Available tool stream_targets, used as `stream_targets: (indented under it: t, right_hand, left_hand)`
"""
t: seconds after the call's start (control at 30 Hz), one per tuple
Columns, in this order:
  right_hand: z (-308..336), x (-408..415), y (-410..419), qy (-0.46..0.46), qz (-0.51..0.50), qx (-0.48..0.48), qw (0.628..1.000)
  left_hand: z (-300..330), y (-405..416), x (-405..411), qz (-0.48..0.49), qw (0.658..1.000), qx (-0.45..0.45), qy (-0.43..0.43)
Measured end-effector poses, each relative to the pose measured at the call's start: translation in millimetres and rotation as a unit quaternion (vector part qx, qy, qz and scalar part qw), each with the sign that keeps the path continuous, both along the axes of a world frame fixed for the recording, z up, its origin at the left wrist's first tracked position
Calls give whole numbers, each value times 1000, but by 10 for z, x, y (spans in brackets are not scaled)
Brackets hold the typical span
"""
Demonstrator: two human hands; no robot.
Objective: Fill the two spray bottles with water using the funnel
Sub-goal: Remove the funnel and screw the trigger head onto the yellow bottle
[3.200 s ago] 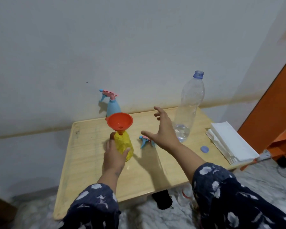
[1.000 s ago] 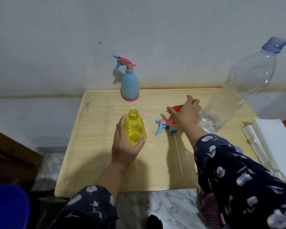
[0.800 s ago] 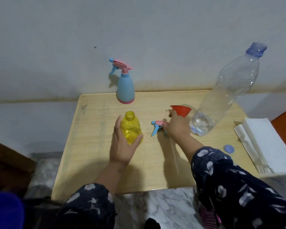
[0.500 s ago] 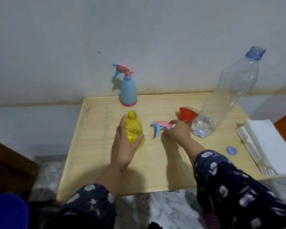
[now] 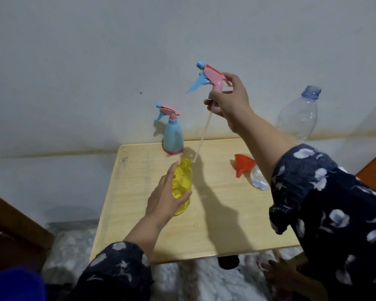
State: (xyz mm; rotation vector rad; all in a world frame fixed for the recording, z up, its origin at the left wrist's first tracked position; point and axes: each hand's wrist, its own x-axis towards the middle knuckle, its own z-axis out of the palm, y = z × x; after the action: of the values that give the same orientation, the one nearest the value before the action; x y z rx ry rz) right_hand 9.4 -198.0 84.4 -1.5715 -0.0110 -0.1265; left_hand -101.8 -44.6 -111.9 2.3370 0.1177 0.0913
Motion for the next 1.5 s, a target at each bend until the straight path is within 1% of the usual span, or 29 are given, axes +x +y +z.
stream_targets:
  t: [0.13, 0.3, 0.47, 0.67, 0.77, 0.9, 1.1, 1.17, 1.27, 1.37, 1.43, 1.5]
  right_hand:
    - [89, -4, 57, -55, -27, -13, 998]
    - [59, -42, 146, -72, -23, -35, 997]
    - [-252, -183, 274, -59, 10, -58, 997]
    - [-577, -305, 355, -31, 84, -68, 994]
    - [-604, -328, 328, -20, 108, -66, 992]
    - [-559, -282, 266, -25, 144, -111, 983]
    - [-497, -214, 154, 24, 197, -125, 972]
    - [-517, -219, 151, 18, 191, -128, 973]
    - [-579, -231, 182, -47, 153, -132, 978]
    - [-630, -253, 208, -106, 115, -134, 979]
    - [-659, -264, 213, -117, 84, -145, 979]
    - [-679, -268, 201, -118, 77, -138, 980]
  left_hand:
    - [61, 17, -6, -12, 1000, 5, -5]
    - [164, -4, -19, -15, 1000, -15, -23]
    - [298, -23, 66, 4, 999, -38, -27]
    - [483, -26, 227, 17, 998, -36, -40]
    - [536, -2, 286, 20, 998, -45, -42]
    - [540, 21, 312, 6, 997, -73, -37]
    - [517, 21, 307, -23, 993, -113, -27]
    - [504, 7, 304, -28, 992, -122, -21]
    - [490, -16, 303, -30, 992, -125, -13]
    - [486, -29, 317, -24, 994, -103, -14]
    - [492, -54, 315, -25, 996, -86, -15]
    - [508, -91, 305, -22, 996, -82, -20]
